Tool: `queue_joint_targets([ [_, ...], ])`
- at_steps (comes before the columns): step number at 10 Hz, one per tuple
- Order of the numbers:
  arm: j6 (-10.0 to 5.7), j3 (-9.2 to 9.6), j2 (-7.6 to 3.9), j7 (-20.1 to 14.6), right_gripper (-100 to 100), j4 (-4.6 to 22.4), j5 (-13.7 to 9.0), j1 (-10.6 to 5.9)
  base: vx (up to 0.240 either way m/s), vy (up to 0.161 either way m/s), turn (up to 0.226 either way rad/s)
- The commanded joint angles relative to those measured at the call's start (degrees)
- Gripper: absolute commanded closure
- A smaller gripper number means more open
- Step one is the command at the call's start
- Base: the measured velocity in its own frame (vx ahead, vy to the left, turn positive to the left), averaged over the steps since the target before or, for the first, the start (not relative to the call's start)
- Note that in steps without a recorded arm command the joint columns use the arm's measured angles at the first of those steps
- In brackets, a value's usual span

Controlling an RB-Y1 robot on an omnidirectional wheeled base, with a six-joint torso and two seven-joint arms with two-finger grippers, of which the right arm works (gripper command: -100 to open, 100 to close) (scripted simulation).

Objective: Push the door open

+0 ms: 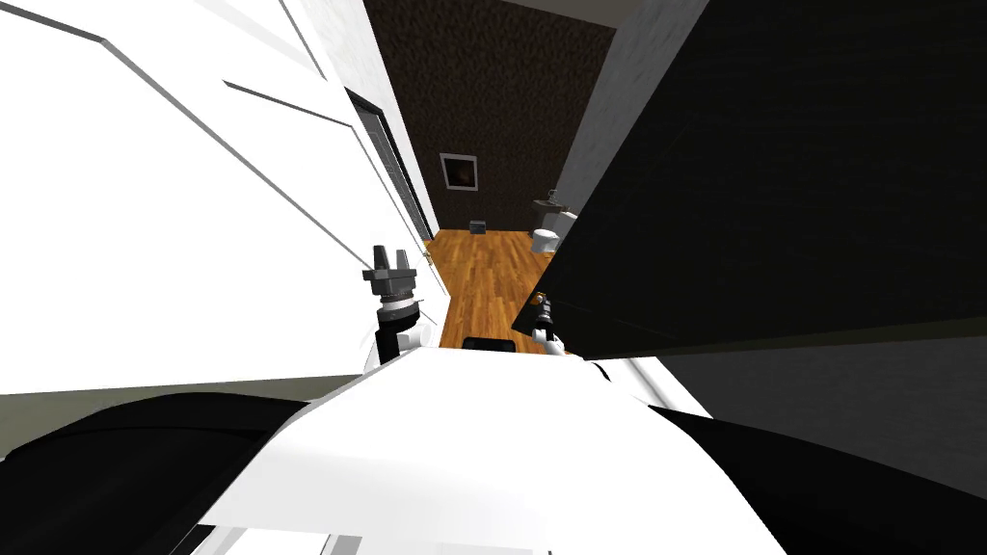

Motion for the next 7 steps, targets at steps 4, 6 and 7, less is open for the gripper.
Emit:
queue_joint_targets([
  [4, 0.53, -1.43, -0.23, 0.9, -100, -1.4, -0.8, 0.69, 0.054, 0.052, -0.051],
  [6, 0.66, -1.4, -0.12, 1.0, -100, -1.5, -0.7, 0.6, -0.22, 0.111, -0.023],
  [7, 0.75, -1.38, -0.04, 1.1, -100, -1.6, -0.7, 0.53, -0.254, 0.119, -0.05],
])
